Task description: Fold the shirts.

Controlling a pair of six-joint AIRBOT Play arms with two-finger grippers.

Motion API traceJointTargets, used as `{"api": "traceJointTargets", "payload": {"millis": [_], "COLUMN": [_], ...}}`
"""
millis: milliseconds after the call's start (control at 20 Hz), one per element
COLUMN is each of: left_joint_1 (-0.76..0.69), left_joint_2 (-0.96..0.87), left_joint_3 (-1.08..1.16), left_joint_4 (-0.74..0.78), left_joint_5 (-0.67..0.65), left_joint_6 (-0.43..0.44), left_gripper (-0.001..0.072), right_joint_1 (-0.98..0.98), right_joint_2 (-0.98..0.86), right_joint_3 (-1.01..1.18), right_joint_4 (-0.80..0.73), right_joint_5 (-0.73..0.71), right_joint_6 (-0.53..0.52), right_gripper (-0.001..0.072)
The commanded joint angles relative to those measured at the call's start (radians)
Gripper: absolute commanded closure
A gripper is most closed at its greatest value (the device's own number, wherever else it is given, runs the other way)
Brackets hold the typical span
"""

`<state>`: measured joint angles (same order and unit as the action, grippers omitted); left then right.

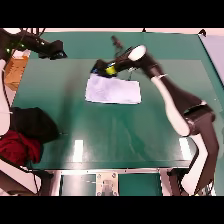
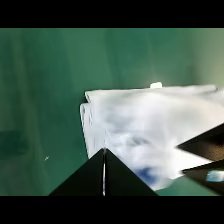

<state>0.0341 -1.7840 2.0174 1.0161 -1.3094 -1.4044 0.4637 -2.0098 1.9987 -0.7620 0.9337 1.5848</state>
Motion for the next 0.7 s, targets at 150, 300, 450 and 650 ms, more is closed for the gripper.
{"api": "traceJointTargets", "payload": {"millis": [150, 300, 450, 650], "left_joint_1": [0.02, 0.02, 0.02, 0.02], "left_joint_2": [0.005, 0.005, 0.005, 0.005], "left_joint_3": [0.001, 0.001, 0.001, 0.001], "left_joint_4": [0.028, 0.033, 0.033, 0.032], "left_joint_5": [-0.019, -0.023, -0.027, -0.051], "left_joint_6": [0.065, 0.072, 0.071, 0.071], "left_gripper": [0.0683, 0.0682, 0.0683, 0.0683], "right_joint_1": [-0.133, -0.331, -0.479, -0.56], "right_joint_2": [0.06, 0.115, 0.119, 0.118], "right_joint_3": [0.002, -0.001, -0.062, -0.304], "right_joint_4": [-0.093, -0.151, -0.274, -0.238], "right_joint_5": [0.088, 0.315, 0.48, 0.381], "right_joint_6": [0.005, 0.025, 0.058, 0.045], "right_gripper": [0.024, 0.024, 0.0238, 0.0159]}}
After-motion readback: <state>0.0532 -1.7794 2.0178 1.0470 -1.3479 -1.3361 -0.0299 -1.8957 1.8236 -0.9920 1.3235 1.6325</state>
